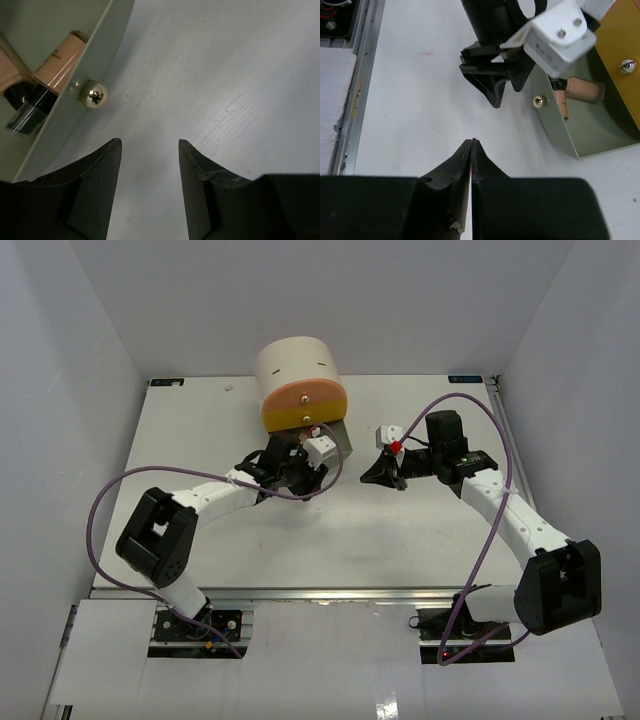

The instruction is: Organize the makeup

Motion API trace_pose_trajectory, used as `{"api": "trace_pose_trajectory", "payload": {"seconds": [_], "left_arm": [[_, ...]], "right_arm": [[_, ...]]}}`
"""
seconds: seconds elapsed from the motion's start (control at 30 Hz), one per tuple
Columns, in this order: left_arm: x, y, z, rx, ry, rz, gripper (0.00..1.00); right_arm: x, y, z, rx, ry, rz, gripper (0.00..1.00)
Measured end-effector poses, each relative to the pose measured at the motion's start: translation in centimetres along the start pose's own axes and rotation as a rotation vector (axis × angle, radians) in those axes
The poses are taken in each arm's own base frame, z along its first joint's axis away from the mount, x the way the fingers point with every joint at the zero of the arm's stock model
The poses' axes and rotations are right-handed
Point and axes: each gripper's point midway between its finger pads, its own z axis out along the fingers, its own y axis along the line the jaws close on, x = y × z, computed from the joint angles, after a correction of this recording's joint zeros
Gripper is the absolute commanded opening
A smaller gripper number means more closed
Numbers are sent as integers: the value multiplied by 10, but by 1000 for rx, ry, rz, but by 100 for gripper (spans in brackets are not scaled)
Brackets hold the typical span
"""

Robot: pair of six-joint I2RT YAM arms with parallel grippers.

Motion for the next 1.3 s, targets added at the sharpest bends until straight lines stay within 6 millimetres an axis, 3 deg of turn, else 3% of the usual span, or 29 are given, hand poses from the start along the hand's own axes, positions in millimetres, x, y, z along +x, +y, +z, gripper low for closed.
{"api": "trace_pose_trajectory", "payload": {"seconds": [0.23, 0.57, 0.93, 1.3], "left_arm": [[10, 24, 29, -41, 69, 197, 43], [10, 48, 38, -92, 117, 426, 44], [22, 66, 57, -123, 174, 480, 49], [-11, 102, 56, -280, 86, 472, 57]], "right_arm": [[1, 0, 1, 7, -7, 6, 8], [3, 1, 1, 16, -14, 17, 8], [2, 0, 1, 22, -15, 16, 8], [5, -7, -5, 49, -16, 28, 8]]}}
